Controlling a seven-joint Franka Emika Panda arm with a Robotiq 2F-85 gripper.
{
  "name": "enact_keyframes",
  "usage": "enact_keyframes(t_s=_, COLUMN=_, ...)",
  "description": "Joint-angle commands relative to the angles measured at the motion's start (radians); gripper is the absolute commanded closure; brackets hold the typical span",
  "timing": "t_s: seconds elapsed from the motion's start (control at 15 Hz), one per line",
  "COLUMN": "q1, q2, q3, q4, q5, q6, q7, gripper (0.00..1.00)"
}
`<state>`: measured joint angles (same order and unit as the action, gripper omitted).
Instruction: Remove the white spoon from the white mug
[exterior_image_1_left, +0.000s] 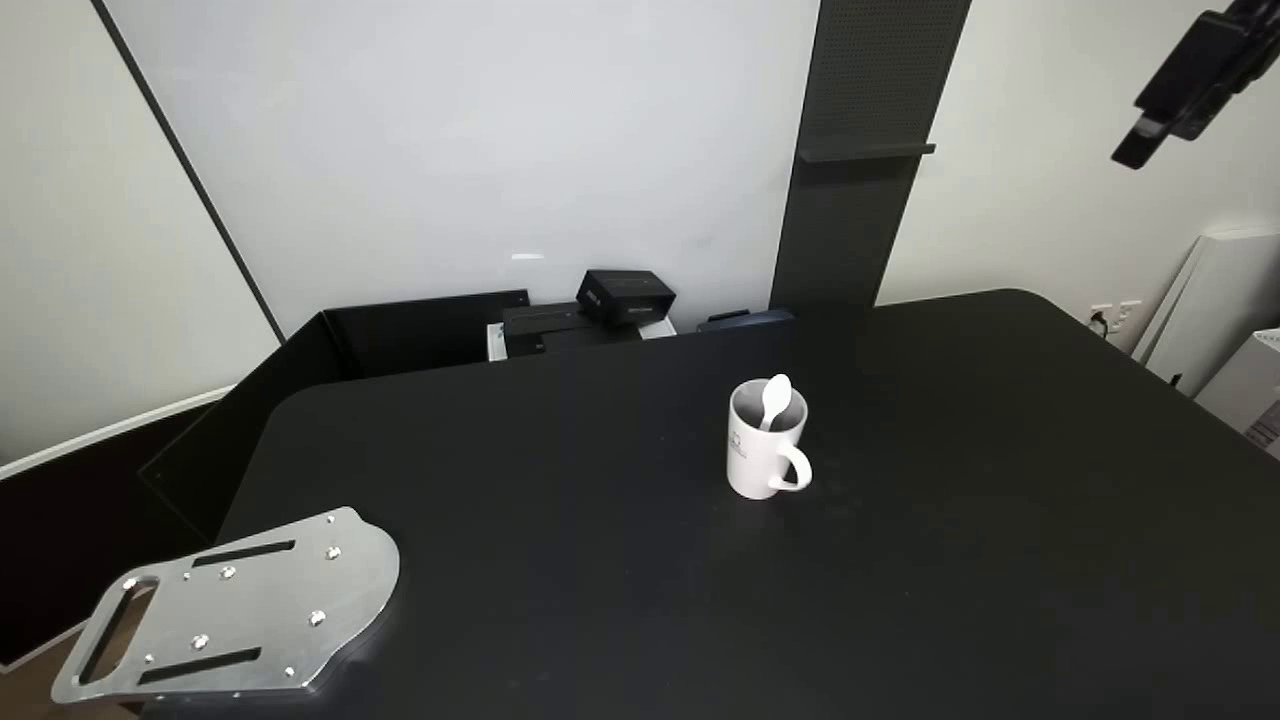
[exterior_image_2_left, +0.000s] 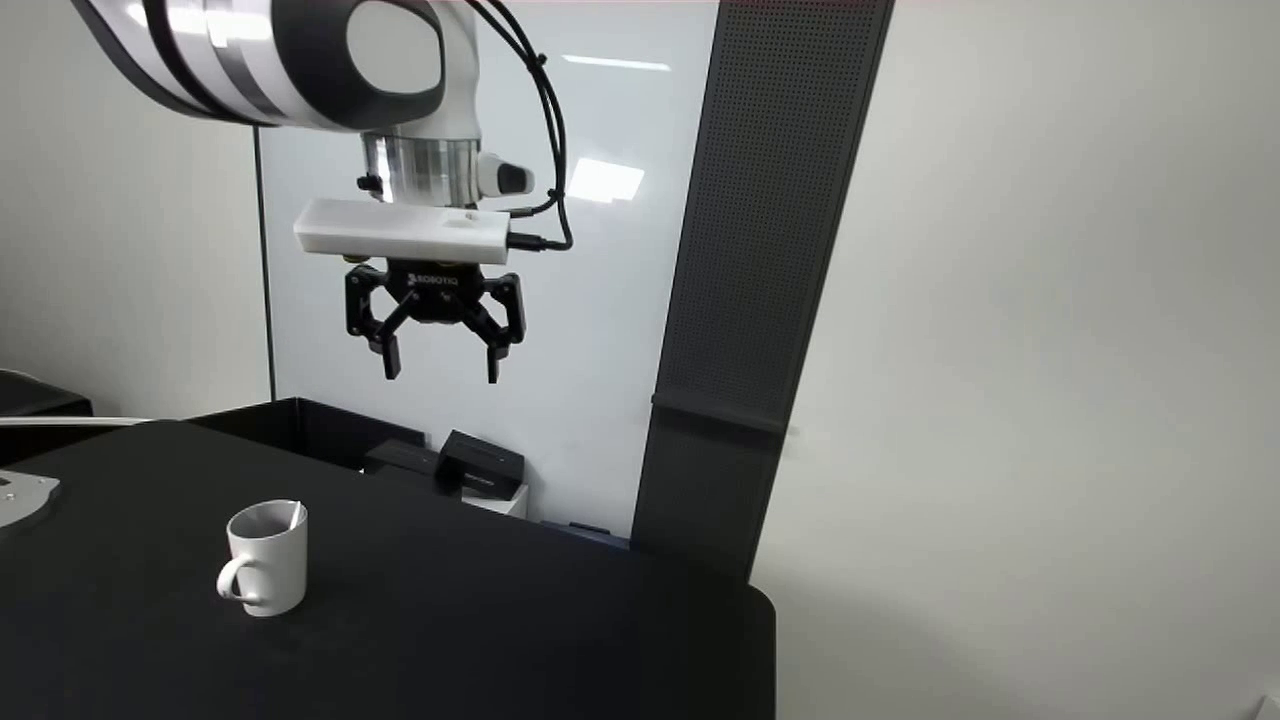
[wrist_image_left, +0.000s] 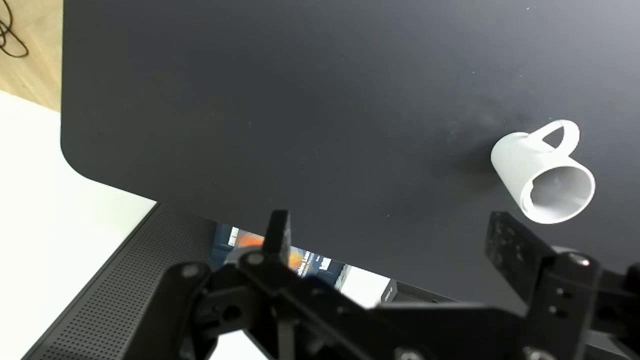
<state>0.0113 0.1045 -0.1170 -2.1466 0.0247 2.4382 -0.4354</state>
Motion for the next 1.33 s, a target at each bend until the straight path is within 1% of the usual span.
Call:
enact_keyframes(t_s=0.0, q1=-0.030, q2=0.126, q3=0.066, q4=0.146, q5=0.033, q6=-0.030, q7=-0.026, gripper=0.00)
enact_keyframes(t_s=0.27, q1=-0.041, q2=0.221, q3=0.138, q4=0.248, q5=0.064, q6=-0.060, q7=-0.062, gripper=0.00)
enact_keyframes(t_s=0.53, q1=-0.044, q2=0.310, q3=0.198, q4=0.348, q5=0.069, q6=-0.134, q7=-0.094, gripper=0.00)
enact_keyframes(t_s=0.73, q1=-0.034, q2=0.362, q3=0.226, q4=0.392, q5=0.043, q6=-0.158, q7=-0.108, gripper=0.00)
enact_keyframes(t_s=1.0, q1=-0.034, q2=0.417, q3=0.268, q4=0.439, q5=0.046, q6=-0.203, q7=-0.171, gripper=0.00)
enact_keyframes(t_s=1.27, q1=-0.025, q2=0.463, q3=0.286, q4=0.486, q5=0.042, q6=-0.252, q7=-0.206, gripper=0.00)
